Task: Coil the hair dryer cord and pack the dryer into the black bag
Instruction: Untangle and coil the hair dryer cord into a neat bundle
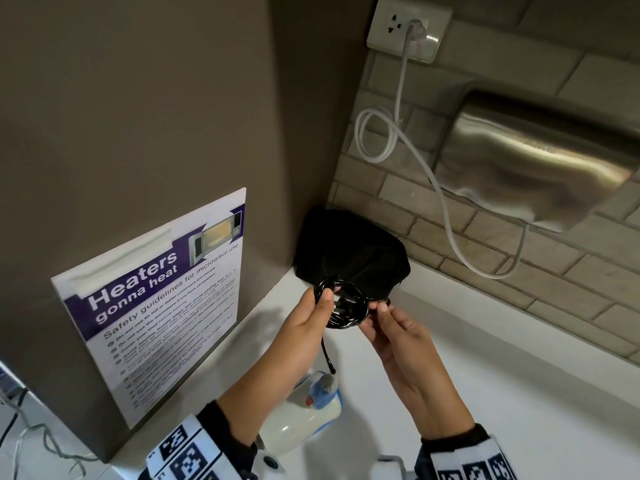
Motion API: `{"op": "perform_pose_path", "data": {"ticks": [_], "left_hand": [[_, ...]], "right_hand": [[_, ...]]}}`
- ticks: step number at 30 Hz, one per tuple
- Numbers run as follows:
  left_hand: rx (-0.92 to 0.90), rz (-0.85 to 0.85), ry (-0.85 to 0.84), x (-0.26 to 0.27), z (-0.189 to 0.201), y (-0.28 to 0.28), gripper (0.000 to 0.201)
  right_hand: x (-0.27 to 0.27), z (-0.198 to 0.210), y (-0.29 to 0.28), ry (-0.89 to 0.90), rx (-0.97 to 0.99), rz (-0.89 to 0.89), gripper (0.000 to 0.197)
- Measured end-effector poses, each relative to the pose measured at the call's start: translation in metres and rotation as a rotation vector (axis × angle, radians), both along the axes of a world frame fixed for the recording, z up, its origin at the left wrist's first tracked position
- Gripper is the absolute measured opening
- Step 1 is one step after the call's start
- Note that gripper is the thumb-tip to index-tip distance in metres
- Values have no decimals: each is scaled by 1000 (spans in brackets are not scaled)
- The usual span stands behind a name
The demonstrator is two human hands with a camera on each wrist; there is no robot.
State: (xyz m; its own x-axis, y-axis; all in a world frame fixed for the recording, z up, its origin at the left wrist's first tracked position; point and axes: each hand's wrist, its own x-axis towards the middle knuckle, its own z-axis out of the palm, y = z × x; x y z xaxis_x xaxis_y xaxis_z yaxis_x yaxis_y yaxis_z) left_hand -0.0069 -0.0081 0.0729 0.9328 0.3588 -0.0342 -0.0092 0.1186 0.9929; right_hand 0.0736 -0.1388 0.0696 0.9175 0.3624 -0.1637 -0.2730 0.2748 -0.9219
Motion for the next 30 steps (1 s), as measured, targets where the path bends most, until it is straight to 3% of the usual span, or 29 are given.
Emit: {"op": "perform_pose_path", "data": {"ticks": [8, 14, 16, 21, 26, 30], "left_hand": [[156, 70, -70, 2, -9, -8, 19], [112, 125, -114, 6, -11, -6, 17], [156, 173, -141, 8, -11, -5, 18], [230, 184, -164, 7, -13, -5, 19], [108, 14, -186, 2, -10, -1, 13], [-23, -62, -179, 2, 1, 8, 39]], "right_hand": [[-5, 10, 6, 46, 157, 80, 26], [-16, 17, 6, -67, 5, 207, 26], [-18, 17, 5, -23, -20, 243, 27], [-27, 29, 5, 133, 153, 369, 26], [-29, 32, 9, -129, -122, 365, 27], [-30, 34, 5, -259, -351, 433, 26]]}}
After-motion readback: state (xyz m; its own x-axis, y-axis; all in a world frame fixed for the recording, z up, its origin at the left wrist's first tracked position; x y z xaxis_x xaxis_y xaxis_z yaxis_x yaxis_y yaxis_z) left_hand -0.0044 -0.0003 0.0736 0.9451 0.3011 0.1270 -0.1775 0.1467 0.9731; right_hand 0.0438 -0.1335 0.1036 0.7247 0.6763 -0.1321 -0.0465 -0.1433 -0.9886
